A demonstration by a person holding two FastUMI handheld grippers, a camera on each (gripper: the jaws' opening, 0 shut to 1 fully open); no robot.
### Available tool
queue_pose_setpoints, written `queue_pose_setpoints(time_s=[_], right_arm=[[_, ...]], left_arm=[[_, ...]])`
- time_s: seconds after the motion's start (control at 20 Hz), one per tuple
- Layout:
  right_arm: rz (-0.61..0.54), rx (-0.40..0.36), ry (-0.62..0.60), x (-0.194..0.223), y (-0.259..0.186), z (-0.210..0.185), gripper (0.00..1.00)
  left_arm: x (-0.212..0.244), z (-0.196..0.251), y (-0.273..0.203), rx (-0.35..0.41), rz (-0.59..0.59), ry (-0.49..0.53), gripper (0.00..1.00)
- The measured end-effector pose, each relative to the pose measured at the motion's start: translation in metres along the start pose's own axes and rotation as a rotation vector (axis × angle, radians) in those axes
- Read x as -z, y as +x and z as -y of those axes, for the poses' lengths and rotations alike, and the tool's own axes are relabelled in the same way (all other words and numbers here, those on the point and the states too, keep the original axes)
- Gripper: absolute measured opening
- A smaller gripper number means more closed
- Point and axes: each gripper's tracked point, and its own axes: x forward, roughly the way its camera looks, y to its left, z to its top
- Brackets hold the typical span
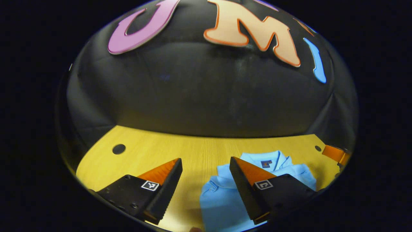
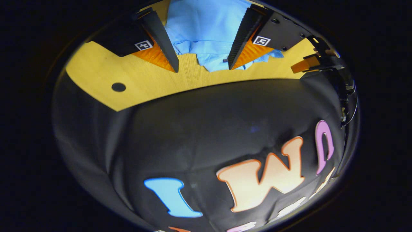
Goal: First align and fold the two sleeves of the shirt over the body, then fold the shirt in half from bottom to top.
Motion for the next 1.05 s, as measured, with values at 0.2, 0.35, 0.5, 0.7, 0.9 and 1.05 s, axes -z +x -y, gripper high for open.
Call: queue_pose_setpoints(time_s=[0.2, 0.35, 0.5, 0.7, 0.9, 1.05], right_arm=[[0.104, -0.046, -0.072, -0.047, -0.08, -0.017, 0.96], [0.152, -0.06, -0.087, -0.068, -0.139, -0.022, 0.96], [0.19, -0.082, -0.087, -0.081, -0.191, -0.027, 0.96], [0.235, -0.106, -0.103, -0.085, -0.252, -0.029, 0.96], [0.26, -0.137, -0.072, -0.086, -0.29, -0.035, 0.96], [0.265, -0.149, -0.065, -0.09, -0.305, -0.036, 0.96]], left_arm=[[-0.048, 0.016, -0.073, 0.019, 0.115, -0.019, 0.96], [-0.081, 0.029, -0.136, 0.047, 0.21, -0.014, 0.96], [-0.103, 0.04, -0.197, 0.065, 0.283, 0.01, 0.95], [-0.108, 0.053, -0.26, 0.062, 0.34, 0.049, 0.95], [-0.102, 0.065, -0.303, 0.078, 0.356, 0.046, 0.95], [-0.099, 0.068, -0.322, 0.081, 0.355, 0.059, 0.95]])
